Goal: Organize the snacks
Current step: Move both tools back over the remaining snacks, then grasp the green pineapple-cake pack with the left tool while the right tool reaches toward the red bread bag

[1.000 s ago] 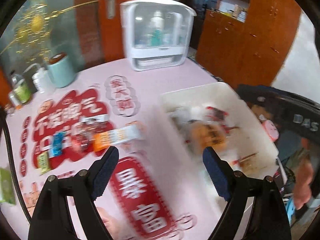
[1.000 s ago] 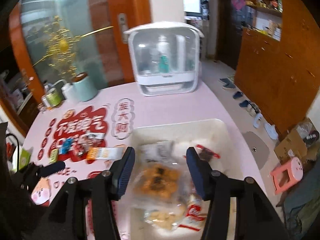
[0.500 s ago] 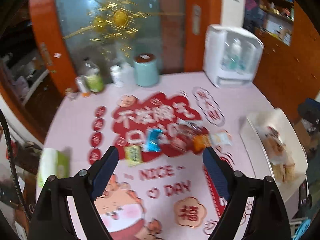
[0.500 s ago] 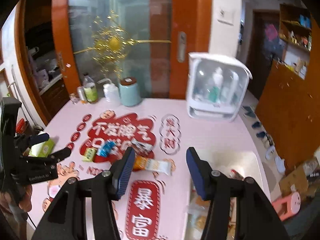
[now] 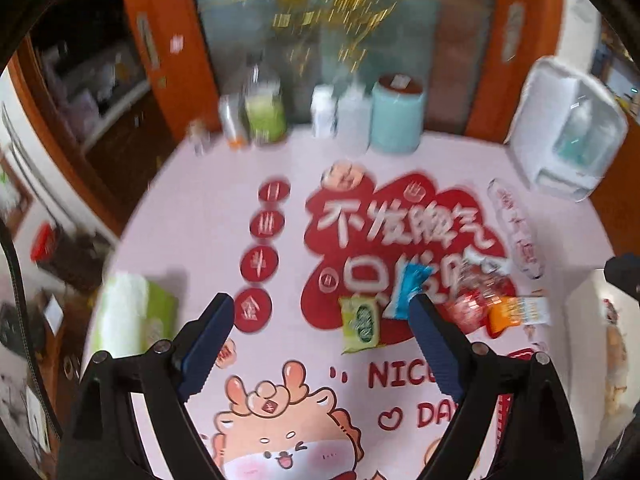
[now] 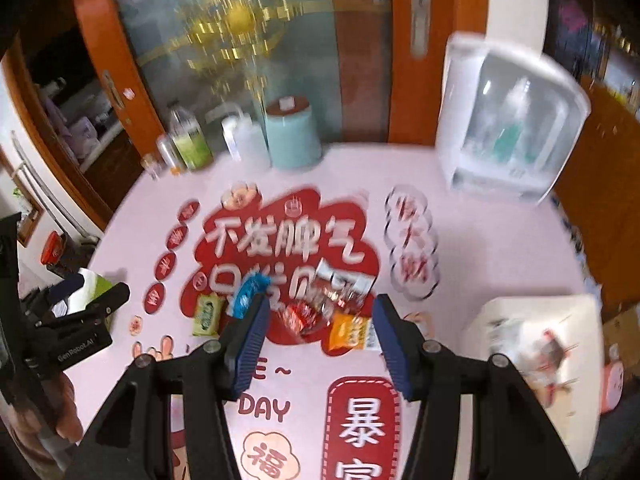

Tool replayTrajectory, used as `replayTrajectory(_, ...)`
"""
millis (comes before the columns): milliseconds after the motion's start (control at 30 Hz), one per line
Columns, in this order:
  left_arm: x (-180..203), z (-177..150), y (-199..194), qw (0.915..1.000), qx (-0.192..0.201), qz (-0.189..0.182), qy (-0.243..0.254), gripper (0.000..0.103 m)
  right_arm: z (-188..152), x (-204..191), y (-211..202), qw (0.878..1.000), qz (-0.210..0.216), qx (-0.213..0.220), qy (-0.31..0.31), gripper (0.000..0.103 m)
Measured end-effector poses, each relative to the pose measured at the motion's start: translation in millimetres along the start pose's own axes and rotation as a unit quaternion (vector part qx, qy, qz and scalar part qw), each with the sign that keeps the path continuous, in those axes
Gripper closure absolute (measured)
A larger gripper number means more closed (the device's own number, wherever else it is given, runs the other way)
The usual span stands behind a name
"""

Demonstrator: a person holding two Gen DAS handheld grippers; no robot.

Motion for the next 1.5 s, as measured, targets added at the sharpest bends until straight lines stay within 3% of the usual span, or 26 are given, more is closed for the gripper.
replayTrajectory(133, 1.7, -21.5, 56.1, 0.9986, -0.051, -0.008, -0.014, 0.015, -15.8, -4.2, 63.7, 0.998, 0.005, -0.056, 0.018, 0.049)
replayTrajectory(267, 12.0, -33.9, 91.5, 0.9969, -0.078, -0.009, -0.008, 0.015, -29.0, -8.6, 111.2, 0.995, 0.008, -0.096, 0.031, 0.049)
replayTrajectory(667, 31.2, -52.3, 143.6, 0.993, -0.118, -0.006, 0.01, 0.016, -53.9, -22.3, 179.4, 0.988, 0.014, -0.153, 0.027, 0.049)
replayTrajectory(800, 33.0, -53.6, 151.0, 0.9914, -0.131, -0.013, 0.001, 0.022, -57.0, -24.7, 187.2, 0.988, 0.011, -0.153, 0.02, 0.047)
replayTrajectory(933, 34.7, -58.5, 161.7, 0.988, -0.152, -0.025, -0.005, 0.042, -56.1, -25.8, 189.9, 0.988, 0.024, -0.152, 0.03, 0.05)
replayTrajectory(967, 35.4, -57.8, 160.9, 0.989, -0.147, -0.021, -0.002, 0.045, -56.9, -25.3, 189.7, 0.987, 0.028, -0.151, 0.033, 0.051)
replayTrajectory(1067, 38.6, -54.8, 158.1, 0.9898, -0.14, -0.028, 0.003, 0.067, -57.5, -24.8, 189.1, 0.987, 0.041, -0.151, 0.039, 0.057)
replayTrajectory(1133, 39.6, -54.4, 156.5, 0.9897, -0.141, -0.028, 0.004, 0.067, -58.6, -24.2, 186.4, 0.987, 0.043, -0.148, 0.038, 0.063)
replayTrajectory(1167, 40.1, -54.8, 155.2, 0.9897, -0.141, -0.026, 0.006, 0.067, -59.6, -24.0, 184.0, 0.987, 0.043, -0.147, 0.038, 0.088)
replayTrajectory(1200, 40.2, -55.9, 154.0, 0.9897, -0.141, -0.023, 0.008, 0.067, -62.1, -25.0, 183.0, 0.986, 0.049, -0.156, 0.036, 0.1)
replayTrajectory(1500, 36.5, -77.1, 119.2, 0.9891, -0.142, -0.012, 0.037, 0.067, -70.7, -16.1, 167.8, 0.985, 0.044, -0.163, 0.032, 0.101)
Point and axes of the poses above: each gripper's, at about its wrist camera, not at the fingertips, and y roughly the way its jaws point, x to its right, z to its top, the point moved 4 cm from there along y, roughly the way its jaws point, and after that the axes turned 5 degrees about x, right-handed, at the moved point
